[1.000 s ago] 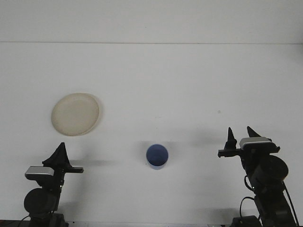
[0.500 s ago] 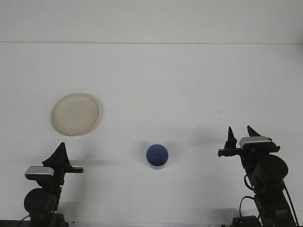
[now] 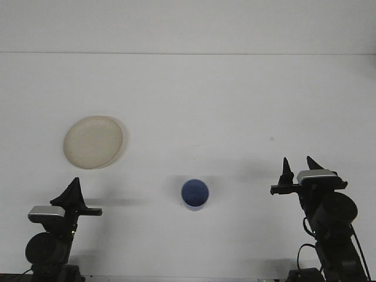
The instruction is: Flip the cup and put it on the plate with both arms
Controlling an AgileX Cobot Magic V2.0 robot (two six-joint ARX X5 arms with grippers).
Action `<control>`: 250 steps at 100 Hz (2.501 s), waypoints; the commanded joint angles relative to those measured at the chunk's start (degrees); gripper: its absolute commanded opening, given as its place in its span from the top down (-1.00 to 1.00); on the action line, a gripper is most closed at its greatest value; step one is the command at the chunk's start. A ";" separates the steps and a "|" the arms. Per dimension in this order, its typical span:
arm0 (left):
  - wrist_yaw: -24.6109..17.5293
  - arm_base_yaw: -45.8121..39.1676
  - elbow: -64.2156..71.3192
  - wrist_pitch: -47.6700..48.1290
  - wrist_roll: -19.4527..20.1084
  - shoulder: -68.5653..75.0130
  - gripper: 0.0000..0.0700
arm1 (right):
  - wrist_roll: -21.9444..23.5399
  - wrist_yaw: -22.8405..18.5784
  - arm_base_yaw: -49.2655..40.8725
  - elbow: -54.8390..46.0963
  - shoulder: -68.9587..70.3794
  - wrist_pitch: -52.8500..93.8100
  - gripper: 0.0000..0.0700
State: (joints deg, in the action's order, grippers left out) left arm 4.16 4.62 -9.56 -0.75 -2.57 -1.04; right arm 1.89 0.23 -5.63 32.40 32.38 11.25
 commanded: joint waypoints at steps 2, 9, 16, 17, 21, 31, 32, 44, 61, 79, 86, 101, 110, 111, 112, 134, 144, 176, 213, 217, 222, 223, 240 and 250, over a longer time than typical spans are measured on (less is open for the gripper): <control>-0.04 -0.07 -6.21 4.24 -1.36 -1.01 0.97 | -0.44 0.22 -0.17 0.26 0.28 -0.52 -0.18; -0.07 -0.07 -11.32 9.49 -2.29 -3.10 0.97 | -0.46 0.22 -0.17 0.26 0.28 -0.52 -0.18; -0.11 -0.07 -16.98 15.47 -3.15 -6.14 0.97 | -0.46 0.22 -0.17 0.26 0.28 -0.52 -0.18; -0.11 -0.07 -17.84 16.41 -3.15 -6.64 0.97 | -0.46 0.22 -0.17 0.26 0.28 -0.52 -0.18; -0.13 -0.07 -21.18 19.85 -3.13 -8.76 0.97 | -0.46 0.22 -0.17 0.26 0.28 -0.52 -0.18; -0.13 -0.07 -29.51 28.46 -3.48 -14.91 0.97 | -0.46 0.22 -0.17 0.26 0.28 -0.55 -0.18; -0.13 -0.07 -30.32 29.38 -3.65 -15.56 0.97 | -0.46 0.22 -0.17 0.24 0.28 -0.55 -0.18; -0.13 -0.07 -39.19 39.43 -4.50 -23.50 0.97 | -0.46 0.22 -0.17 0.26 0.28 -0.55 -0.18; -0.17 -0.04 -47.91 50.97 -2.99 -33.73 0.97 | -0.44 0.22 -0.17 0.26 0.28 -0.55 -0.18; -0.31 -0.04 -50.84 57.81 0.66 -40.61 0.97 | -0.44 0.22 -0.17 0.26 0.28 -0.59 -0.18; -0.31 -0.07 -50.82 57.68 0.59 -41.62 0.97 | -0.44 0.22 -0.17 0.26 0.28 -0.59 -0.18; -0.31 -0.07 -50.84 56.04 0.37 -41.90 0.97 | -0.44 0.22 -0.17 0.26 0.28 -0.59 -0.18; -0.31 -0.07 -50.82 55.91 0.37 -41.29 0.97 | -0.44 0.22 -0.17 0.26 0.28 -0.59 -0.18; -0.31 -0.07 -50.84 55.89 0.37 -41.20 0.96 | -0.44 0.22 -0.17 0.26 0.28 -0.61 -0.18; -0.31 -0.07 -50.82 55.89 0.37 -41.11 0.96 | -0.44 0.22 -0.17 0.26 0.28 -0.59 -0.18; -0.28 -0.07 -50.82 54.73 -0.70 -40.13 0.05 | -0.44 0.22 -0.17 0.26 0.28 -0.61 -0.18; -0.28 -0.07 -50.82 54.75 -0.92 -40.13 -0.33 | -0.44 0.22 -0.17 0.26 0.28 -0.68 -0.18; -7.19 2.86 -53.05 54.93 -3.37 -45.33 -0.33 | -0.44 0.22 -0.17 0.26 0.28 -0.94 -0.18; -8.85 22.21 -64.63 54.47 -8.68 -64.30 -0.32 | -0.44 0.22 -0.17 0.26 0.28 -0.94 -0.18; -8.66 24.33 -66.49 54.31 -8.74 -66.79 -0.32 | -0.46 0.22 -0.17 0.26 0.28 -0.96 -0.18; -8.63 26.67 -68.76 54.25 -8.76 -69.81 -0.33 | -0.44 0.22 -0.17 0.26 0.28 -0.96 -0.18; -8.63 27.08 -69.24 54.25 -8.76 -70.40 -0.32 | -0.44 0.22 -0.17 0.26 0.28 -0.94 -0.18; -8.66 33.07 -76.46 54.40 -8.66 -79.80 -0.33 | -0.44 0.22 -0.17 0.26 0.28 -0.92 -0.18; -8.66 35.85 -79.36 54.16 -8.17 -84.39 -0.33 | -0.46 0.22 -0.17 0.26 0.28 -0.92 -0.18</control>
State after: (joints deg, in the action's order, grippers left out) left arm -4.47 38.81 -86.72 53.52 -10.70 -82.59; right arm 1.89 0.23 -5.63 32.40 32.38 10.96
